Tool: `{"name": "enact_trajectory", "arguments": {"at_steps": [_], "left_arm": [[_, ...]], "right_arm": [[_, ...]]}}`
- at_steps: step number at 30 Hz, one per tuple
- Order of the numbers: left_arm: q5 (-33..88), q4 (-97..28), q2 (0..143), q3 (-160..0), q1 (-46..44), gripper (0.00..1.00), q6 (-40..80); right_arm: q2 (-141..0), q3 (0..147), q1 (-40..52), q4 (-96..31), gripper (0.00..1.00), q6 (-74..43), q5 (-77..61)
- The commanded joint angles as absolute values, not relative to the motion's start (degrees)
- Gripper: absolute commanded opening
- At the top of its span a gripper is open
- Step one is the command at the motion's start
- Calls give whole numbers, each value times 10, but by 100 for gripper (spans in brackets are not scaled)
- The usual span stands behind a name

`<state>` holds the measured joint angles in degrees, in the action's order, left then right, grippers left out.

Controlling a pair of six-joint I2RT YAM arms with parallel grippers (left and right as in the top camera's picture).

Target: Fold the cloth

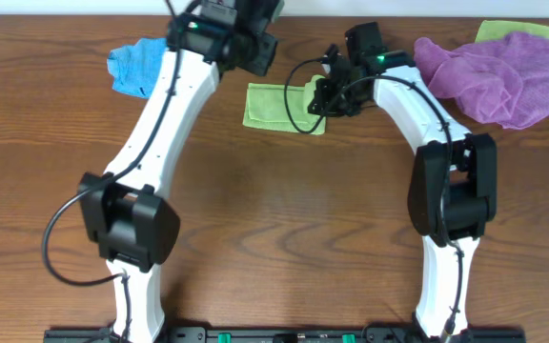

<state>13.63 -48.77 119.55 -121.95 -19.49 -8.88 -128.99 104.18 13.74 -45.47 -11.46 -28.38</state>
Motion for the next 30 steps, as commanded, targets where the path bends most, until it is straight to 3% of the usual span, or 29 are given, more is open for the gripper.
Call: {"name": "enact_trajectory", "arguments": {"at_steps": [1,11,30], "left_arm": [[156,-511,1194,-1220,-166,6,-83],[245,-560,1187,-1219,-63,6,-93],[279,-578,1187,-1204,-29,6,-144]], "right_arm": [[-1296,1052,161,-443,1,-106,-284],[-1296,1052,190,-422,1,-107,-269],[-1307,1052,223,-359,1,-147,-268]]}}
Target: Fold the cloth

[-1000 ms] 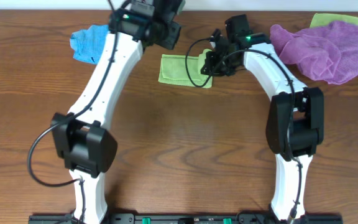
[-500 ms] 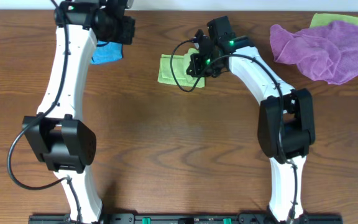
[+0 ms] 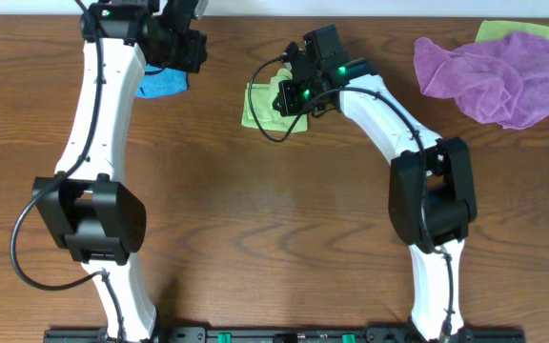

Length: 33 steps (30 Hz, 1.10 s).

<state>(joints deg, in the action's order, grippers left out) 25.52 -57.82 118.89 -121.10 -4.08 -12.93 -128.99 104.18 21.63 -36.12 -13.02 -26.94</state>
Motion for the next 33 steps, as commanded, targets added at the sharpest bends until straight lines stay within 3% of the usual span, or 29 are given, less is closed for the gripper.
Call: {"name": "enact_trajectory", "arguments": {"at_steps": [1,24,25,27,28,31,33], "left_arm": [[280,-578,1187,-1204,-27,7,-144],[286,-577,1187,-1204,-26,6,-153],[286,-577,1187,-1204,-26,6,-153],[286,-576,1187,-1204,-26,6,-153],[286,-576,1187,-1204,-26,6,-153],[286,-576,1187,-1204,-26,6,-153],[286,-576,1187,-1204,-26,6,-153]], "right_arm": [[-1308,1052,224,-356,1,-147,-268],[-1335,1052,237,-324,1,-170,-246],[-1335,1052,237,-326,5,-170,-246],[-1335,1052,237,-332,54,-172,-246],[-1335,1052,237,-335,71,-172,-246],[-1335,1052,236,-342,86,-171,-246],[-1334,1053,230,-342,89,-172,-246]]}}
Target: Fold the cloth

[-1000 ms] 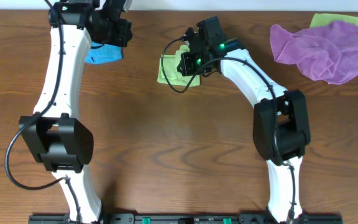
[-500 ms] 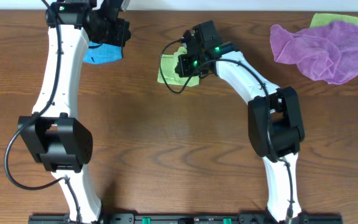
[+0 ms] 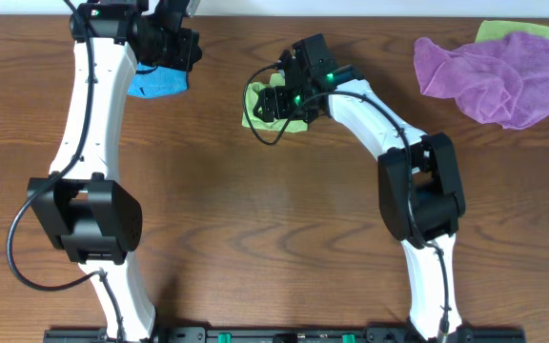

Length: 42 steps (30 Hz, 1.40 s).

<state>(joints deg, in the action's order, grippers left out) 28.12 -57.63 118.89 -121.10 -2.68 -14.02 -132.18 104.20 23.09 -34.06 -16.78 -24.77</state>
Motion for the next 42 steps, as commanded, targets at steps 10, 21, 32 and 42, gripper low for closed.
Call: {"name": "enact_trajectory", "arguments": {"at_steps": [10,21,32,42], "left_arm": [[286,-576,1187,-1204,-26,6,-153],[298,-565,1188,-1159,-26,6,-153],[390,-470,1188,-978,-50,77,-161],[472,-460,1188,-978,-92,95,-163]], "right_arm": [[-1334,1143,208,-397,99,-170,-301],[-1330,1193,206,-486,56,-143,-274],[-1260,1194,127,-625,99,-54,-206],[-1172,1194,75,-741,99,1,-104]]}}
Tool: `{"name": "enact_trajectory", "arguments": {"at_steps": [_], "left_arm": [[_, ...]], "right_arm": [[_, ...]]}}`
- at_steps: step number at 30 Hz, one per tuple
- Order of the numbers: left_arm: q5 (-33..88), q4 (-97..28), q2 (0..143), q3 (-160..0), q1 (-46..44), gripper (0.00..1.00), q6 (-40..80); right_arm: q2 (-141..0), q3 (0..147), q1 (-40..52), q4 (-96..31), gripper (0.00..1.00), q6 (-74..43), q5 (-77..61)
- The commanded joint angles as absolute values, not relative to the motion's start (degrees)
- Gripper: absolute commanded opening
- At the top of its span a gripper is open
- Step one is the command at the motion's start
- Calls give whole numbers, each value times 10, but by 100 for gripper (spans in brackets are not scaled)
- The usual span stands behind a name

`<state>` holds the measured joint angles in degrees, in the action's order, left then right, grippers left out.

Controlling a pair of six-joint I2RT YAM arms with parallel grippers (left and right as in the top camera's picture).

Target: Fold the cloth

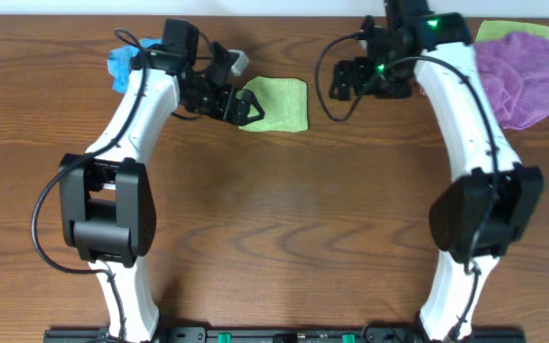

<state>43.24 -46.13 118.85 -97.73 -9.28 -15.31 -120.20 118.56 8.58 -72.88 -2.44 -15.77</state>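
Observation:
A lime green cloth lies flat on the table as a small folded square, left of centre at the back. My left gripper reaches in from the left and sits at the cloth's left edge; its dark fingers look spread, so open. Over bare wood to the right of the cloth hangs my right gripper, a short way clear of it and holding nothing; it seems open.
A purple cloth is heaped at the back right over another green cloth. A blue cloth lies at the back left, behind the left arm. The brown table runs toward the arm bases.
My right gripper has left the green cloth's left part and is now off to its right, empty. My left gripper has come from the blue cloth to the green cloth's left edge. The cloth lies flat.
My right gripper was first at the green cloth's right edge, with the left gripper high at the back. Then the right gripper stood over the cloth's middle, then its left part, the cloth bunched under it. Now the cloth lies as a neat square, the right gripper away.

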Motion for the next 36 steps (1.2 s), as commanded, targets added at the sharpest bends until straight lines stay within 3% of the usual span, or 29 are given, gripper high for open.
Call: {"name": "enact_trajectory", "arguments": {"at_steps": [1,10,24,36], "left_arm": [[481,-457,1188,-978,-92,95,-163],[480,-451,1188,-978,-90,95,-139],[324,-423,1188,-977,-89,95,-116],[334,-340,1188,-886,-67,95,-84]], "right_arm": [[-1159,1194,74,-752,99,1,-75],[-981,1151,70,-790,99,-1,17],[-513,678,60,-653,99,-1,62],[-466,643,60,-654,99,-1,62]]}}
